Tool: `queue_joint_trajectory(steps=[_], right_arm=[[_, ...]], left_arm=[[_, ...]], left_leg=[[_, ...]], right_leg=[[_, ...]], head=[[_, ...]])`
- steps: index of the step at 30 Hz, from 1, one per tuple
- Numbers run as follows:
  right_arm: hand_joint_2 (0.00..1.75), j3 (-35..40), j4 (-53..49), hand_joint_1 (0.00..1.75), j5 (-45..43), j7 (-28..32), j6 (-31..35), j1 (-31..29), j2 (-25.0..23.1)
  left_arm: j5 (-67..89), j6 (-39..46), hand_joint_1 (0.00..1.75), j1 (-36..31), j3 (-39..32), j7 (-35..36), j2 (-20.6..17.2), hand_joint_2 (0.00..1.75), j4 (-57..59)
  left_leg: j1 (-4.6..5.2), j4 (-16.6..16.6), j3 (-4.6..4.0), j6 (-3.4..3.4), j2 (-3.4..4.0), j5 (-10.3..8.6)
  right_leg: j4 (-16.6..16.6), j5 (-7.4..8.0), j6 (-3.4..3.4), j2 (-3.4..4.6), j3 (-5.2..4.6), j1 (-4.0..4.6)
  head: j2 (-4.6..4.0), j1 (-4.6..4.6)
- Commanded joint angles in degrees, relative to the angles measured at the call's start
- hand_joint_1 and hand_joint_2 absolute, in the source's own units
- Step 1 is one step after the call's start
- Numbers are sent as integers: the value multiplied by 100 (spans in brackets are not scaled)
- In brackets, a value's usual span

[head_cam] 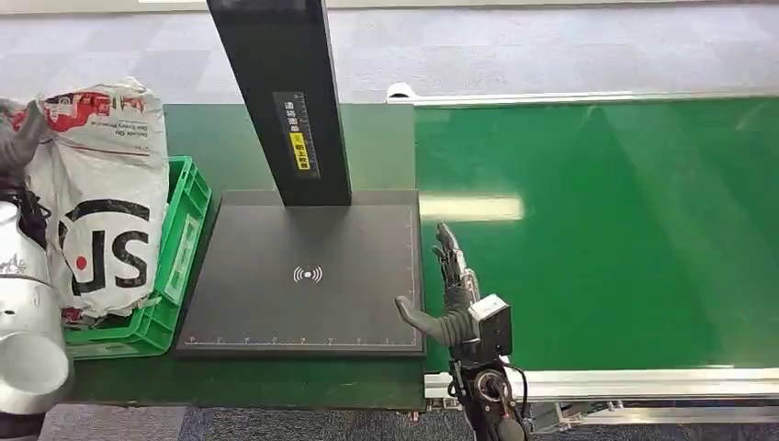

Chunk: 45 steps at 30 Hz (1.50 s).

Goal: Moved the parcel from conveyor to table for the left to box.

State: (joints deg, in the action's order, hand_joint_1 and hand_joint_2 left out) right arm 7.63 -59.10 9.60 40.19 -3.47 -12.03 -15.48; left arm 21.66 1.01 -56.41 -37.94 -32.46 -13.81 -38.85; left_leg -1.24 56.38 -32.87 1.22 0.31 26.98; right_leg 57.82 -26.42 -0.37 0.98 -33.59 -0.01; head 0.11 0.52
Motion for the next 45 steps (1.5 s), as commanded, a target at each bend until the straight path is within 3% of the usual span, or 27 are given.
queue_joint_trajectory(steps=[1, 13, 17, 19, 20, 21, 22, 24, 26, 27, 29, 30, 31, 34, 35, 36, 37, 40, 41, 42, 45], right_arm=[[175, -200, 713, 0, -91, -19, 209, -328, 59], [175, -236, 735, 0, -108, -19, 257, -296, 62], [175, -259, 795, 0, -136, -19, 347, -280, 68], [175, -234, 830, 0, -166, -19, 393, -286, 82], [175, -272, 869, 0, -172, -19, 429, -288, 60], [175, -291, 995, 0, -171, -19, 469, -335, 32], [175, -311, 1152, 0, -168, -19, 487, -415, 6], [175, -335, 1486, 0, -155, -19, 491, -591, -16], [175, -335, 1486, 0, -155, -19, 491, -591, -16], [175, -358, 1715, 0, -170, -19, 474, -684, -1], [175, -356, 1672, 0, -198, -19, 459, -522, -24], [175, -407, 1643, 0, -152, -19, 418, -432, -73], [175, -424, 1614, 0, -118, -19, 370, -331, -131], [175, 83, 1754, 0, -490, -19, 550, -171, -82], [175, 68, 1787, 0, -446, -19, 549, -149, -104], [175, 127, 2087, 0, -620, -19, 508, -453, -6], [175, 235, 1854, 0, -537, -19, 640, -155, -66], [175, 285, 1849, 0, -503, -19, 701, -82, -55], [175, 285, 1849, 0, -503, -19, 701, -82, -55], [175, 246, 1957, 0, -387, -19, 759, -93, -81], [175, 181, 2060, 0, -284, -19, 891, 21, -38]], left_arm=[[-76, 432, 0, 324, 24, -202, 571, 175, -1334], [-41, 844, 0, 334, 80, -148, 699, 175, -1643], [-737, -15, 0, 1023, 510, -616, 1042, 175, -2594], [-909, -195, 0, 1853, 1010, -754, 1544, 175, -3858], [-827, 1261, 0, 2952, 2318, -754, 1542, 175, -5771], [-361, 3219, 0, 3927, 4203, -754, 1114, 175, -6698], [533, 3899, 0, 4406, 5175, -754, 1206, 175, -6737], [2207, 3899, 0, 5035, 6141, -754, 1769, 175, -6410], [2207, 3899, 0, 5035, 6141, -754, 1769, 175, -6410], [-492, 3664, 0, 4746, 7964, -754, 1330, 175, -5889], [-1727, 2705, 0, 5059, 7597, -754, 1768, 175, -5278], [-1795, 2302, 0, 5244, 7197, -754, 2061, 175, -4668], [-1539, 1724, 0, 5544, 6288, -754, 2644, 175, -4025], [-2596, 755, 0, 5668, 5657, -754, 2697, 175, -2951], [-2372, 224, 0, 5801, 5109, -754, 2934, 175, -2906], [-2270, 200, 0, 5914, 5104, -754, 2921, 0, -2815], [-2195, 239, 0, 5847, 5031, -754, 2982, 0, -2646], [-2173, 343, 0, 5831, 5043, -754, 3090, 0, -2493], [-2173, 343, 0, 5831, 5043, -754, 3090, 175, -2493], [-2321, -65, 0, 5731, 4637, -754, 3120, 175, -2176], [-2179, 32, 0, 5782, 4684, -754, 3141, 175, -2299]], left_leg=[[1, -8, 9, -6, -11, -2], [3, -8, 7, -11, -20, -4], [4, -13, 12, -9, -17, -4], [5, -17, 15, -12, -22, -5], [6, -16, 14, -11, -21, -4], [10, -31, 29, -18, -28, -5], [8, -25, 23, -16, -11, 1], [12, -18, 15, -16, -29, 3], [15, -20, 27, -8, -32, 11], [26, -5, 14, -14, -15, 21], [27, 5, 6, -22, -91, 25], [34, -11, 26, -31, -85, 26], [40, -20, 37, -28, -52, 32], [45, -41, 73, -37, -32, 39], [41, -32, 60, -34, -30, 40], [41, -22, 55, -33, -24, 44], [39, -27, 61, -34, -22, 43], [33, -16, 45, -35, -38, 43], [34, -18, 49, -38, -38, 43], [35, -12, 40, -37, -39, 44], [34, -11, 37, -34, -32, 43]], right_leg=[[-8, -2, 3, -15, 13, 0], [-8, -2, 6, -24, 12, -1], [-10, -2, 5, -20, 13, -2], [-16, -3, 7, -26, 19, -2], [-15, -3, 7, -23, 16, -4], [-33, -4, 13, -33, 36, -8], [-30, -1, 12, -12, 25, -7], [-25, -8, 13, -34, 30, -10], [-34, -15, 13, -37, 27, -14], [-21, -18, 18, -17, 2, -28], [-19, -45, 51, -86, 43, -31], [-34, -43, 55, -83, 61, -38], [-35, -35, 51, -47, 54, -44], [-53, -31, 48, -31, 84, -49], [-44, -31, 46, -30, 71, -44], [-35, -34, 46, -24, 63, -44], [-40, -32, 46, -23, 68, -41], [-34, -38, 47, -38, 58, -35], [-37, -38, 48, -40, 61, -37], [-29, -40, 48, -40, 56, -38], [-27, -37, 46, -32, 52, -37]], head=[[0, 0], [0, 0], [0, 0], [2, 2], [0, 4], [2, 0], [2, 0], [2, 2], [0, 9], [0, 9], [2, -4], [0, -5], [2, 2], [0, -2], [0, -2], [0, -2], [2, 2], [2, 2], [2, -2], [2, -7], [0, -2]])
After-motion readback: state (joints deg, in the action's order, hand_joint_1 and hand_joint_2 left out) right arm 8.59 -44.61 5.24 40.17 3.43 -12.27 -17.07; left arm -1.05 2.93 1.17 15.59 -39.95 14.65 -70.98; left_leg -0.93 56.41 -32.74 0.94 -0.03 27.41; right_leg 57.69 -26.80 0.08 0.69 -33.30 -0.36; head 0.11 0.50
